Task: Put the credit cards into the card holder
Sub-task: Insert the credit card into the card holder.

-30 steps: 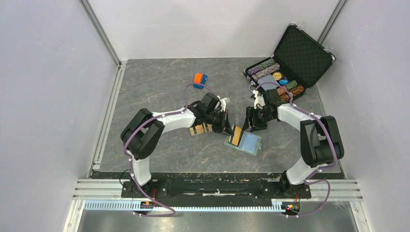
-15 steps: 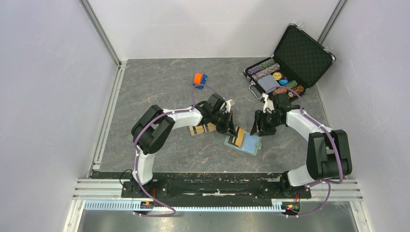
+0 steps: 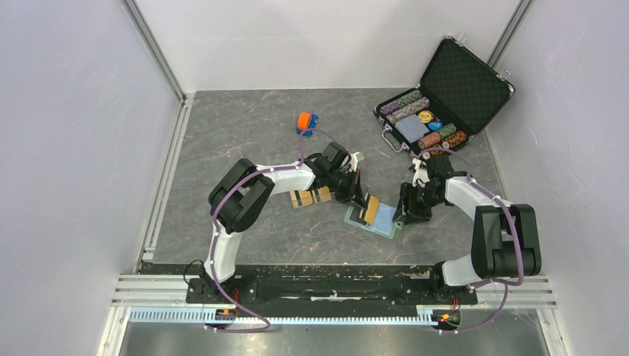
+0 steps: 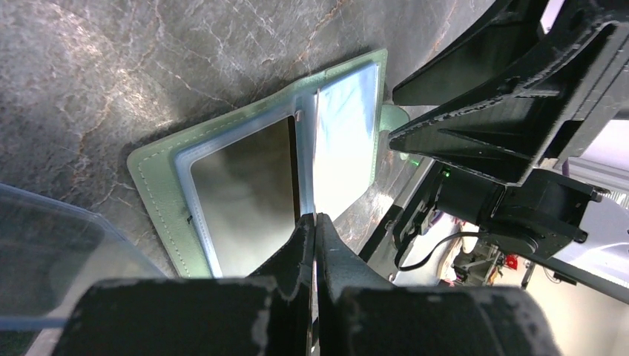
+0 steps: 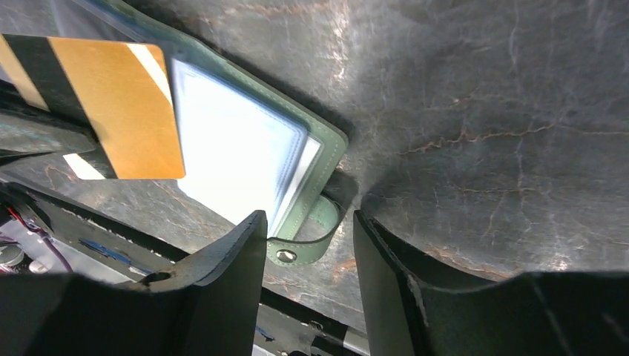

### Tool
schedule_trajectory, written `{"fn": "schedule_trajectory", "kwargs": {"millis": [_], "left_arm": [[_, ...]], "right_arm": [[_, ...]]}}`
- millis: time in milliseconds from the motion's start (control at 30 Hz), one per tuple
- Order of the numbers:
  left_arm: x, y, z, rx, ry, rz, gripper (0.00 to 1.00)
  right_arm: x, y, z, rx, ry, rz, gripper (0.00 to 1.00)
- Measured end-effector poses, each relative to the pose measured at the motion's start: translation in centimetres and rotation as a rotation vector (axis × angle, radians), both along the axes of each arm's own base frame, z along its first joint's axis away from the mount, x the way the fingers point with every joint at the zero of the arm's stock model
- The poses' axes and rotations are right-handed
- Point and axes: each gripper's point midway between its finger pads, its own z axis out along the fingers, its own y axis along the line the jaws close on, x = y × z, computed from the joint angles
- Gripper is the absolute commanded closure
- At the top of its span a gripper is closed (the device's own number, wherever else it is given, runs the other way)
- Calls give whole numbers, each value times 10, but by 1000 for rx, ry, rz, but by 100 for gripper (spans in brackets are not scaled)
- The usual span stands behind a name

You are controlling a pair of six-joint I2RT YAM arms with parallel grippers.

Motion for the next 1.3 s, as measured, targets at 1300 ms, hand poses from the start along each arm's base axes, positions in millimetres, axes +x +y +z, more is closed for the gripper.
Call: {"fn": "schedule_trajectory", "kwargs": {"millis": [1300], "left_arm": [[-15,13,-4,202,-17,27,98]], "right_arm": [[-11,19,-9,130,21,2,69]]}}
